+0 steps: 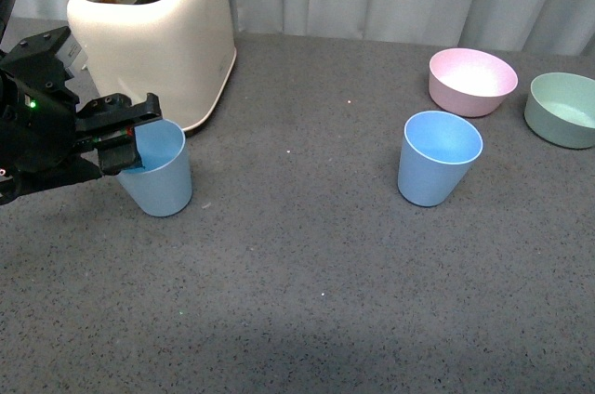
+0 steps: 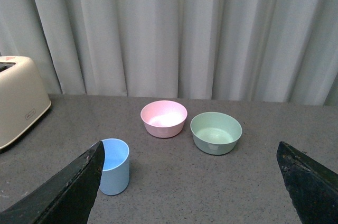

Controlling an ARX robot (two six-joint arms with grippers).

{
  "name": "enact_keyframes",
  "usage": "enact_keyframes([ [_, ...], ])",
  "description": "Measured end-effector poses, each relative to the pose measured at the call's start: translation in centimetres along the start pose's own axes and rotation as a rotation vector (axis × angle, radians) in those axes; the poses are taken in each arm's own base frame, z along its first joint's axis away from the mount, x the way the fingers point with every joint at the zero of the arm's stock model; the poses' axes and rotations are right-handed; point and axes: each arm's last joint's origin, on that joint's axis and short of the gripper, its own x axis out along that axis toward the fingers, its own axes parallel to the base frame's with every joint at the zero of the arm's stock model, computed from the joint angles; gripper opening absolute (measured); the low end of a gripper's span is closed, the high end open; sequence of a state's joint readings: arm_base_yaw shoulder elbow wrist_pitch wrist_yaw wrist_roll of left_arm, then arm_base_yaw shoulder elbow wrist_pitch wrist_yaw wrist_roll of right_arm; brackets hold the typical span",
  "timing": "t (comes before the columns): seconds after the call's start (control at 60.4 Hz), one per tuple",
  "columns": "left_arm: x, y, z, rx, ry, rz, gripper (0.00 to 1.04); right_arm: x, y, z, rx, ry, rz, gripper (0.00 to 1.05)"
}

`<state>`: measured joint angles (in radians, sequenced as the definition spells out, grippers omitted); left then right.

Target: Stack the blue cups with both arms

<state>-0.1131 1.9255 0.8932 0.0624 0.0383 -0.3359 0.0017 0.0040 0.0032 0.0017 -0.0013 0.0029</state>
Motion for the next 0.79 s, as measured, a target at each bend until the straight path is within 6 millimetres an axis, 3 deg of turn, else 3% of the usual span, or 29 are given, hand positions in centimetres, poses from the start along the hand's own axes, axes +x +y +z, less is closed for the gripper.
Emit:
enact_keyframes([
  [0.132,-0.1,-0.1,0.2,-0.019,0.022,-0.008,0.13,0.0,0.0,0.0,0.0,0.0,0.0,0.95],
  [0.199,-0.1,-0.1,0.1,-0.022,0.031,-0.007,0.04,0.0,0.0,0.0,0.0,0.0,0.0,0.95],
  [0.464,-1.0,-1.7,0.3,0.012,0.034,-0.021,0.04,0.0,0.0,0.0,0.0,0.0,0.0,0.95],
  [0.662,-1.5,-5.5,1.2,0.098,-0.003,-0.047,0.04,0.0,0.0,0.0,0.0,0.0,0.0,0.95],
  [0.795,-0.8,-9.1,0.7,0.176,0.008,-0.047,0.04,0.0,0.0,0.0,0.0,0.0,0.0,0.95],
])
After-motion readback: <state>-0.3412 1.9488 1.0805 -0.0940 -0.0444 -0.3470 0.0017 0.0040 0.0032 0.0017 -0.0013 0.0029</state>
